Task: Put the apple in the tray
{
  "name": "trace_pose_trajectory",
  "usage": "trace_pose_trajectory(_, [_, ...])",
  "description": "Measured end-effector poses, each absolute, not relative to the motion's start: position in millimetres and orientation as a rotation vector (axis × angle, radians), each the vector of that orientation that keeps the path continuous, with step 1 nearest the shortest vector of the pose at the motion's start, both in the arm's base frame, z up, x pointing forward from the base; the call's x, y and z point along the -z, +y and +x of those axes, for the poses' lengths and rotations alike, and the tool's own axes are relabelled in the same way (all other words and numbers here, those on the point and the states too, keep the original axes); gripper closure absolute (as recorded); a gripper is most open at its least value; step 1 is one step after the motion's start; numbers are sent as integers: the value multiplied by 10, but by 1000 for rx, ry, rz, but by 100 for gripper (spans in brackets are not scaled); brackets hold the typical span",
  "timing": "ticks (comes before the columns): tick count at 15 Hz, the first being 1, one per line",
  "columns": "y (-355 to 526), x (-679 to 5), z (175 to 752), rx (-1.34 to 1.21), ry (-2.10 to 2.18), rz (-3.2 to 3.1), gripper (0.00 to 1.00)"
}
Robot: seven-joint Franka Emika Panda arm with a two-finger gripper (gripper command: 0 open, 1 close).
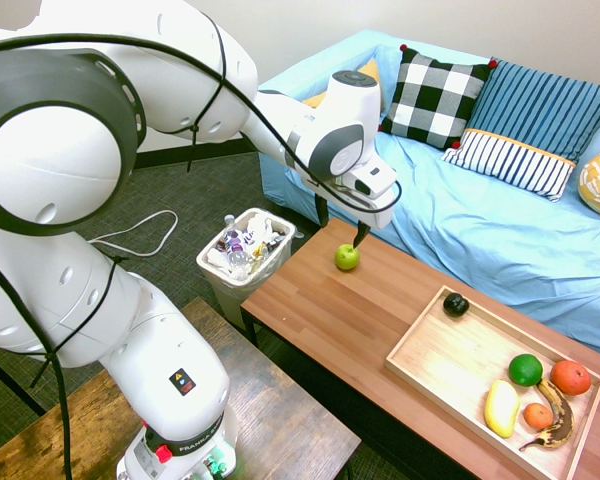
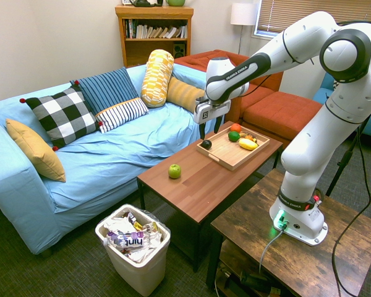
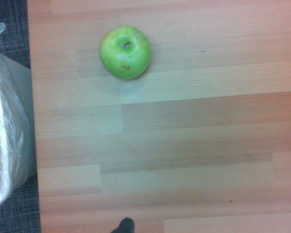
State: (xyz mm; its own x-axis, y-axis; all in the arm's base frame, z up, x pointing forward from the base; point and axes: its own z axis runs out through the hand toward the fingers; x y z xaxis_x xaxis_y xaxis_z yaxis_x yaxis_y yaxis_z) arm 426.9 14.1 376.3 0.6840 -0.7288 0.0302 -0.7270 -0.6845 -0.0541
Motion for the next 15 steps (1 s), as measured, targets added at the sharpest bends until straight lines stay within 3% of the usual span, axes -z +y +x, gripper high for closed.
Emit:
trace_pose_trajectory(7, [316, -3558, 4626, 53, 1269, -2817, 0])
trace_pose_trajectory(15, [630, -2641, 5239, -6, 1327, -2796, 0])
